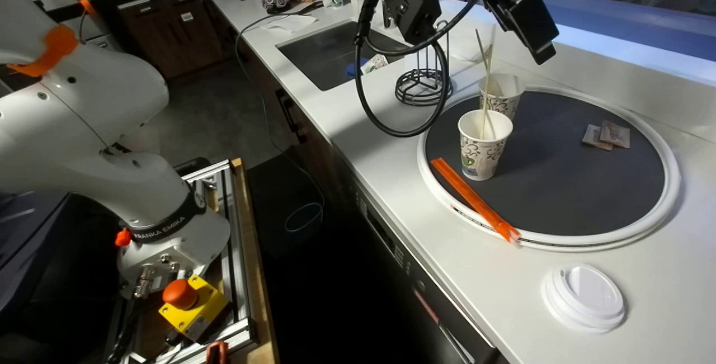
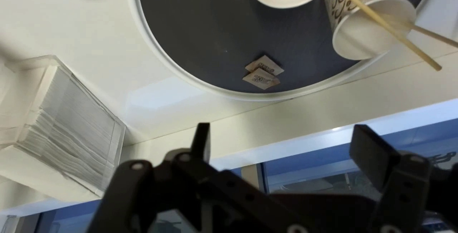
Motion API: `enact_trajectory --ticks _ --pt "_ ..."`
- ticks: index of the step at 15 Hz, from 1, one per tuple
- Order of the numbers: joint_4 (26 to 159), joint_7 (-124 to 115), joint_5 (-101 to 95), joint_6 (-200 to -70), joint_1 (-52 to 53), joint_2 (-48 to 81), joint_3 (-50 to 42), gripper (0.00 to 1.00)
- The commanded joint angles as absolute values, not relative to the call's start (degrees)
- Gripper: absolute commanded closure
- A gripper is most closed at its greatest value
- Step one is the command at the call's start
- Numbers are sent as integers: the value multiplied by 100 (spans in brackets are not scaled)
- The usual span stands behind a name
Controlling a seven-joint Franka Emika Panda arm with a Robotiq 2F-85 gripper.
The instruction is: Move the cup on the right to the left then exchange the stirrers in the coffee cups.
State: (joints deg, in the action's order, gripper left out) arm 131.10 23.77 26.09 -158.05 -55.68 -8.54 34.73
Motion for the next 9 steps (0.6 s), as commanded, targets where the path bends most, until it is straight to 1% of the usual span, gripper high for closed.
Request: enact_trajectory --ticks 1,3,5,9 --pt "12992 2061 1937 -15231 -4070 -768 1912 0" --pt "12932 1960 1716 -14922 -3225 -757 1058 0" --pt "12896 1868 1570 -14698 -2553 -768 413 0" --pt "12857 1762 1404 -14359 -1687 -817 -359 0"
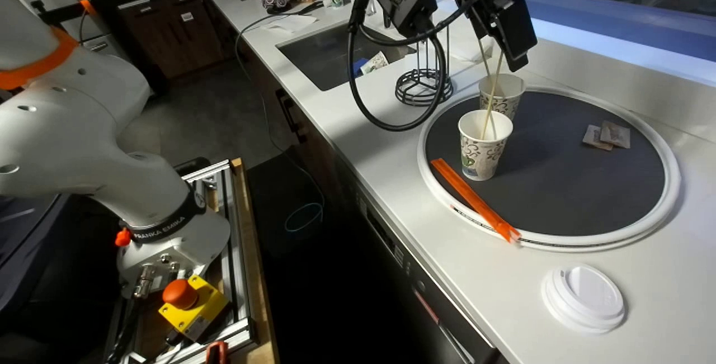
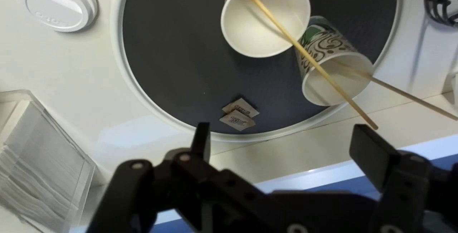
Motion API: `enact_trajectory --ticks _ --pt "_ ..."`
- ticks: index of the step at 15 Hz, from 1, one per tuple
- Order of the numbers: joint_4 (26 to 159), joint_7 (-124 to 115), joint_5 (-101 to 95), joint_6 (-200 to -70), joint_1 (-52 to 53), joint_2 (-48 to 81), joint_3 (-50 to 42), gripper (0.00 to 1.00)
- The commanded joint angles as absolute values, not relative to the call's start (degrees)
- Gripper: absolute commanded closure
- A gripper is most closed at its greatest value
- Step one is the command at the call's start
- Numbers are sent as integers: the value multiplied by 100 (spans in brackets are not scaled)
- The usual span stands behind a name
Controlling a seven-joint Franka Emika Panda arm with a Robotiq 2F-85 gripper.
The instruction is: Move the cup on the right to the left then exchange the stirrers in the coffee cups.
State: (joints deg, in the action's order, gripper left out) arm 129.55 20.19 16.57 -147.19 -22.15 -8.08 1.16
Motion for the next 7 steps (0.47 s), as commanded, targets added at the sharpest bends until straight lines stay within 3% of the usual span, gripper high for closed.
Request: enact_trajectory --ticks 1,7 --pt "12844 1728 1369 -14273 -1559 -827 -466 0" --pt "12882 1703 1324 -14339 -1124 -819 -793 0"
